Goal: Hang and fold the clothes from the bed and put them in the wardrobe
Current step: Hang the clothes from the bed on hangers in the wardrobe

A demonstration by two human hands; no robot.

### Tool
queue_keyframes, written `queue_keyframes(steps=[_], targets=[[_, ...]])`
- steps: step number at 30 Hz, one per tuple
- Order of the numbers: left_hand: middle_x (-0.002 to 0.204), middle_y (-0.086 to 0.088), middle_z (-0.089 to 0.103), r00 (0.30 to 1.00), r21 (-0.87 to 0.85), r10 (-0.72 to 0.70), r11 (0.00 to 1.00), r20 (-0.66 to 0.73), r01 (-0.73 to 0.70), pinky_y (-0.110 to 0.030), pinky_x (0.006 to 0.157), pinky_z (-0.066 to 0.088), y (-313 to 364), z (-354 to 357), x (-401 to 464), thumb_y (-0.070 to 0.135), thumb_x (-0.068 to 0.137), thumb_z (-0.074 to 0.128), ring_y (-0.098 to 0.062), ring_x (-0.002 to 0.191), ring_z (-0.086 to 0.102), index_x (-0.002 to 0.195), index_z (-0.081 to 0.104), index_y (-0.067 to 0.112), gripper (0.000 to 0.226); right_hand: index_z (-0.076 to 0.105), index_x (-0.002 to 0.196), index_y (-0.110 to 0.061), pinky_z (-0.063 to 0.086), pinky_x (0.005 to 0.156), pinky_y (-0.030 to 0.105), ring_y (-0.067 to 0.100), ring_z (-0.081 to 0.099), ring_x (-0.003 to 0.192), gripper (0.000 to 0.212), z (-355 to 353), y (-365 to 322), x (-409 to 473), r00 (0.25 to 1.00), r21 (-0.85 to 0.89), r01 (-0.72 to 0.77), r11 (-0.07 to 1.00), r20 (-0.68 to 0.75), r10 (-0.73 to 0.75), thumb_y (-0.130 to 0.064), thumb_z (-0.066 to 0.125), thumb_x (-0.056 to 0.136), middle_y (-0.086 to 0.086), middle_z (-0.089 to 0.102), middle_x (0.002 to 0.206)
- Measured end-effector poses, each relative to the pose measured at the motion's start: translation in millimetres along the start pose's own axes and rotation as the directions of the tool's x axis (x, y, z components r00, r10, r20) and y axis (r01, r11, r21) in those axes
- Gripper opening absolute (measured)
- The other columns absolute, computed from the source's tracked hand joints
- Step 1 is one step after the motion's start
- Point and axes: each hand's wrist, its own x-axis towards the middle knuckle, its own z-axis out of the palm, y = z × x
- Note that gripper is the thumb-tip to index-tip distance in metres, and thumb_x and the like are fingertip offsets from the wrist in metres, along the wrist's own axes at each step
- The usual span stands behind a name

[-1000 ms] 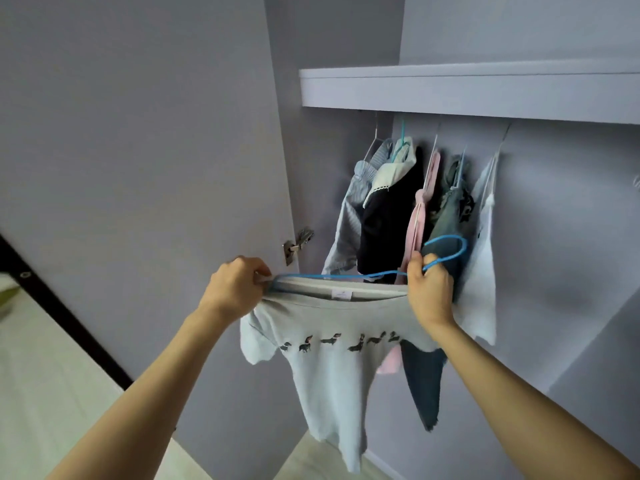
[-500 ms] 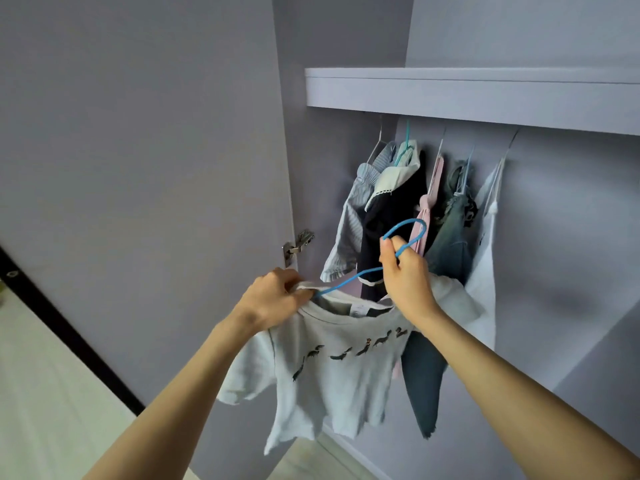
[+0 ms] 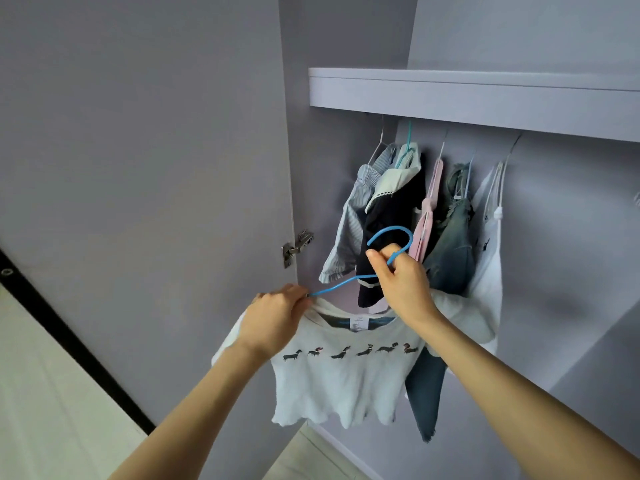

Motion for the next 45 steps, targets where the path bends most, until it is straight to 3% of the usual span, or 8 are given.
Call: queue_keyframes(steps=[4, 7, 10, 20, 27, 33, 39, 45], targets=[[0.081, 0.001, 0.068, 0.992, -0.124, -0.016, 0.992, -0.126, 0.000, -0.036, 0.078, 0.041, -9.1, 19.6, -3.1, 0.043, 0.085, 0.020, -0.018, 0.075, 0.058, 0.090, 0.067, 0.013, 0.056, 0.056, 0.094, -0.022, 0.045, 0.077, 0.018, -0.002, 0.057, 0.076, 0.006, -14.8, 14.0, -16.7, 0.989, 0.263, -0.049, 0.963, 0.147, 0.010, -0.018, 0.059, 0.090, -0.011, 0.061, 0.082], [0.079, 0.003, 0.068, 0.978, -0.191, -0.069, 0.981, -0.197, 0.031, -0.039, 0.078, 0.040, -24.4, 25.3, -7.0, 0.033, 0.089, 0.032, -0.014, 0.083, 0.049, 0.087, 0.068, 0.012, 0.041, 0.058, 0.116, -0.017, 0.045, 0.089, 0.024, 0.005, 0.059, 0.100, 0.024, -36.8, 55.9, -34.1, 0.974, 0.039, -0.027, 0.999, 0.226, 0.017, -0.024, 0.054, 0.093, -0.008, 0.063, 0.108], [0.076, 0.003, 0.067, 0.977, -0.177, -0.056, 0.984, -0.207, 0.019, -0.043, 0.075, 0.044, -31.4, 26.6, -5.3, 0.019, 0.087, 0.044, -0.014, 0.076, 0.052, 0.087, 0.067, 0.010, 0.025, 0.060, 0.104, -0.016, 0.047, 0.080, 0.030, 0.015, 0.060, 0.091, 0.016, -57.5, 89.7, -53.1, 0.945, -0.229, 0.015, 0.973, 0.322, 0.062, -0.024, 0.049, 0.096, -0.011, 0.059, 0.098], [0.112, 0.002, 0.064, 0.883, -0.236, -0.023, 0.960, 0.468, 0.151, -0.030, 0.095, 0.044, 6.5, 87.3, 10.1, 0.031, 0.091, 0.060, -0.021, 0.106, 0.060, 0.120, 0.060, 0.027, 0.030, 0.029, 0.060, -0.022, 0.028, 0.061, 0.022, 0.004, 0.032, 0.061, 0.039, -119.9, 116.8, -114.6, 0.681, -0.512, -0.130, 0.849, 0.576, 0.452, -0.009, 0.044, 0.094, -0.008, 0.034, 0.068], [0.115, -0.001, 0.055, 0.821, -0.408, 0.209, 0.912, 0.531, 0.032, -0.029, 0.095, 0.044, 78.2, 118.7, 40.5, 0.021, 0.091, 0.060, -0.020, 0.101, 0.055, 0.126, 0.055, 0.018, 0.035, 0.062, 0.088, -0.011, 0.041, 0.074, 0.024, 0.016, 0.055, 0.082, 0.027, -185.6, 120.3, -157.2, 0.563, -0.825, -0.310, 0.473, 0.242, 0.790, -0.014, 0.036, 0.096, 0.002, 0.059, 0.090], [0.129, -0.004, 0.053, 0.790, -0.438, 0.339, 0.894, 0.512, -0.100, -0.031, 0.100, 0.042, 129.4, 129.5, 58.9, 0.024, 0.093, 0.057, -0.020, 0.114, 0.055, 0.134, 0.049, 0.019, 0.042, 0.056, 0.119, -0.001, 0.042, 0.092, 0.031, 0.030, 0.056, 0.114, 0.032, -218.3, 119.9, -182.5, 0.517, -0.714, -0.662, 0.227, -0.216, 0.828, -0.012, 0.034, 0.098, 0.016, 0.059, 0.124], [0.133, -0.007, 0.044, 0.754, -0.471, 0.441, 0.859, 0.488, -0.198, -0.029, 0.101, 0.041, 160.7, 122.9, 74.3, 0.023, 0.095, 0.053, -0.020, 0.111, 0.053, 0.138, 0.044, 0.017, 0.044, 0.058, 0.109, 0.003, 0.040, 0.087, 0.034, 0.037, 0.055, 0.109, 0.028, -200.4, 106.1, -164.7, 0.556, -0.370, -0.830, 0.418, -0.475, 0.682, -0.012, 0.036, 0.099, 0.024, 0.061, 0.114], [0.143, -0.009, 0.030, 0.800, -0.390, 0.471, 0.861, 0.371, -0.326, -0.035, 0.112, 0.027, 184.3, 108.3, 108.0, 0.021, 0.096, 0.050, -0.029, 0.131, 0.034, 0.144, 0.034, 0.015, 0.050, 0.036, 0.059, -0.017, 0.038, 0.065, 0.029, 0.032, 0.056, 0.078, 0.037, -183.0, 109.7, -98.3, 0.667, -0.323, -0.744, 0.585, -0.395, 0.632, -0.015, 0.043, 0.095, 0.016, 0.054, 0.077]])
